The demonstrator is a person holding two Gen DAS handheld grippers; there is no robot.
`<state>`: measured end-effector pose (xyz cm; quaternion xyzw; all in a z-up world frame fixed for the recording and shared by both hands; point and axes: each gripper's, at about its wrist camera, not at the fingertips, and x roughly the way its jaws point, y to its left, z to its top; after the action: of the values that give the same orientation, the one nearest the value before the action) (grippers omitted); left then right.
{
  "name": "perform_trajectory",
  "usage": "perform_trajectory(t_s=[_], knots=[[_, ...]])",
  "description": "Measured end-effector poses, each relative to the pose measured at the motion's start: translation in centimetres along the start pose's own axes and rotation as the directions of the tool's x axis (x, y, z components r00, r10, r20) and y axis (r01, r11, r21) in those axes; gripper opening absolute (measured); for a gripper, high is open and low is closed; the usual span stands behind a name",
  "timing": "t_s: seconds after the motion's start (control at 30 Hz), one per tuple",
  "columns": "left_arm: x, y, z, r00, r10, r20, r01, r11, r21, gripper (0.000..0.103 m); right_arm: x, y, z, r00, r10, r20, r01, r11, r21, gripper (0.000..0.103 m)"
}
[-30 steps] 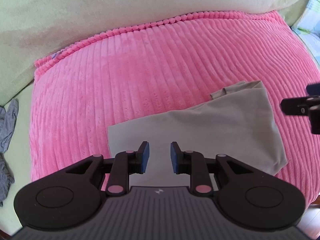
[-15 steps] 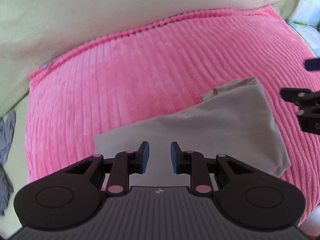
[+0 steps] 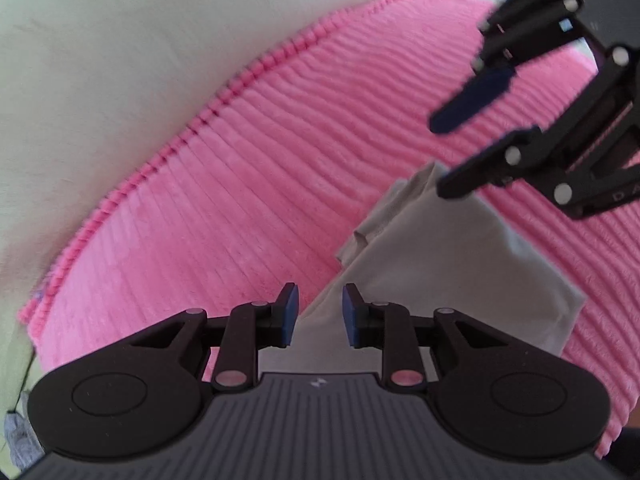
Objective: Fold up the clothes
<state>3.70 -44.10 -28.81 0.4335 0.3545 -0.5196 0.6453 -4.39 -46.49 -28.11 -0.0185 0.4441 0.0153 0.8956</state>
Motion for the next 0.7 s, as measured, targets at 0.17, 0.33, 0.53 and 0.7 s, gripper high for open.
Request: perform_trajectory(t_s=[0.17,0.33,0.53,0.7], knots=[[0.2,-0.9,-1.3,1.0,-0.022,-0.002,0.022,0.999,0.043,0.03,1.8,1.3,-0.2,0.998,0.045,-0.044,-0.052,0.986,-0.161,0.026],[0.8,-0.5,-1.2,1.0,-0.027,0.011,0.026,0.996,0.083,0.032,3.0,1.8,-0.3,0.994,0.061,-0.092,-0.081,0.969,-0.234,0.015],[1.3,-0.8,-1.2,0.998,-0.058,0.003,0.056,0.972,0.23,0.027,2.6,2.0,-0.4,0.991,0.087,-0.105,-0.115,0.949,-0.292,0.006],[0.6,-0.2,-1.6,0.999,-0.027,0.038,0.02,0.984,0.176,0.003,1.7,2.2,-0.6,0.997,0.056,-0.055,-0.07,0.955,-0.29,0.005]])
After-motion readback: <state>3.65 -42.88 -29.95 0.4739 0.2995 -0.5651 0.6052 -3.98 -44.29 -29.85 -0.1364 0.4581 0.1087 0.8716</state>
